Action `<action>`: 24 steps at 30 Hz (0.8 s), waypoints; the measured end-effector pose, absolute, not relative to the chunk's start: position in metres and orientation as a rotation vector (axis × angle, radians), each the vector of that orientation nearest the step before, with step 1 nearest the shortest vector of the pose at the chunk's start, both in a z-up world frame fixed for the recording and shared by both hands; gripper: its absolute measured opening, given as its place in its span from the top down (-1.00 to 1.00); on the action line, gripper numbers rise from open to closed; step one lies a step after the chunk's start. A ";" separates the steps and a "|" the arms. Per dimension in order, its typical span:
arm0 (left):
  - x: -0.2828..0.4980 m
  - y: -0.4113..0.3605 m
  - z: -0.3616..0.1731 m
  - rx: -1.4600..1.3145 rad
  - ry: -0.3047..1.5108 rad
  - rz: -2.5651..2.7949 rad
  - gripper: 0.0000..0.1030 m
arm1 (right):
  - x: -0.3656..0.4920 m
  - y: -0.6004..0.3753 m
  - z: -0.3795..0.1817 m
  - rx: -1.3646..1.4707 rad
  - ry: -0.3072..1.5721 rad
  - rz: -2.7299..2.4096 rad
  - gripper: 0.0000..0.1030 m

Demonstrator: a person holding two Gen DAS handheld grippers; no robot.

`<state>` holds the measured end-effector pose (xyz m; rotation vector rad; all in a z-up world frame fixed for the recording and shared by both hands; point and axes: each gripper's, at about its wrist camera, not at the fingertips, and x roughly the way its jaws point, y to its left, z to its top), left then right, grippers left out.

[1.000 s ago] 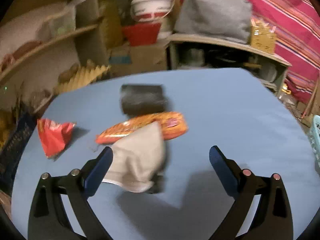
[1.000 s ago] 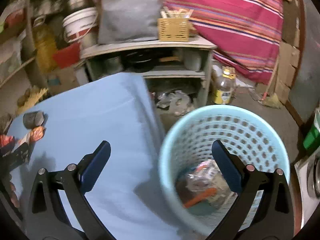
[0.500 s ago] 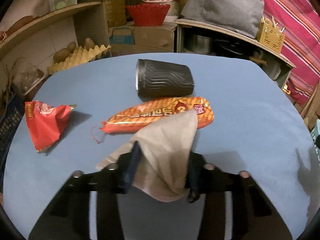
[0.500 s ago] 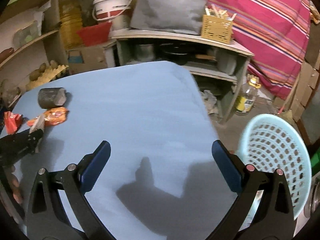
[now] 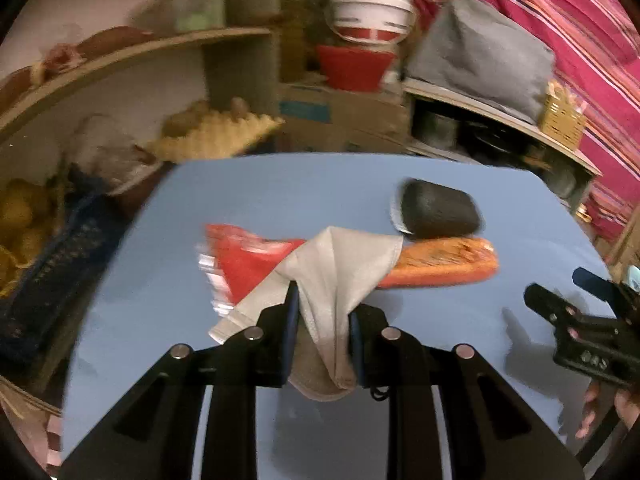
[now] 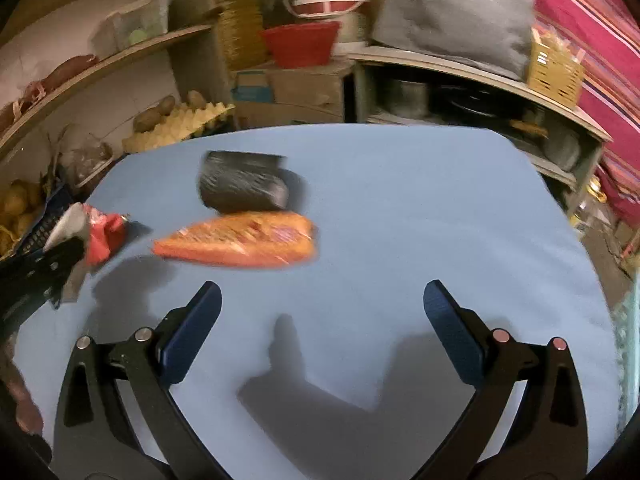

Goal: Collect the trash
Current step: 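Grasp the orange snack wrapper with the right tool while the left tool holds the white cloth, then carry both items to the basket and open the right tool to drop the orange wrapper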

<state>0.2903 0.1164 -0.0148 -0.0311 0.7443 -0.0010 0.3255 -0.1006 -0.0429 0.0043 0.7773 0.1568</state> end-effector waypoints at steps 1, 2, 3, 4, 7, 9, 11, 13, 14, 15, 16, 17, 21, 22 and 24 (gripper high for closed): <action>0.290 0.124 -0.014 -0.035 0.740 0.016 0.55 | 0.332 -0.093 -0.043 -0.007 0.778 0.157 -0.91; 0.290 0.131 -0.013 -0.042 0.738 0.024 0.55 | 0.343 -0.083 -0.044 -0.021 0.785 0.162 -0.91; 0.290 0.139 -0.011 -0.052 0.736 0.033 0.55 | 0.350 -0.076 -0.045 -0.029 0.794 0.170 -0.91; 0.290 0.146 -0.009 -0.060 0.733 0.043 0.55 | 0.361 -0.067 -0.047 -0.040 0.805 0.176 -0.91; 0.288 0.163 -0.005 -0.077 0.720 0.067 0.55 | 0.385 -0.058 -0.058 -0.061 0.846 0.148 -0.91; 0.288 0.173 -0.005 -0.106 0.724 0.068 0.55 | 0.393 -0.057 -0.067 -0.065 0.878 0.141 -0.91; 0.288 0.180 -0.005 -0.122 0.727 0.071 0.55 | 0.400 -0.058 -0.074 -0.062 0.896 0.135 -0.91; 0.288 0.183 -0.003 -0.134 0.726 0.071 0.55 | 0.405 -0.061 -0.080 -0.045 0.920 0.124 -0.91; 0.288 0.185 -0.002 -0.146 0.724 0.067 0.55 | 0.406 -0.061 -0.083 -0.038 0.932 0.123 -0.90; 0.289 0.185 -0.001 -0.153 0.723 0.062 0.55 | 0.406 -0.061 -0.084 -0.035 0.938 0.123 -0.89; 0.289 0.184 -0.001 -0.156 0.721 0.059 0.55 | 0.405 -0.060 -0.085 -0.039 0.935 0.124 -0.85; 0.290 0.183 0.000 -0.158 0.719 0.054 0.55 | 0.404 -0.059 -0.084 -0.048 0.933 0.131 -0.75; 0.290 0.178 0.000 -0.151 0.719 0.046 0.55 | 0.396 -0.052 -0.081 -0.078 0.915 0.180 -0.16; 0.289 0.176 0.001 -0.144 0.718 0.043 0.55 | 0.393 -0.051 -0.080 -0.084 0.910 0.195 -0.08; 0.288 0.172 0.002 -0.132 0.715 0.042 0.55 | 0.388 -0.048 -0.079 -0.090 0.903 0.222 0.38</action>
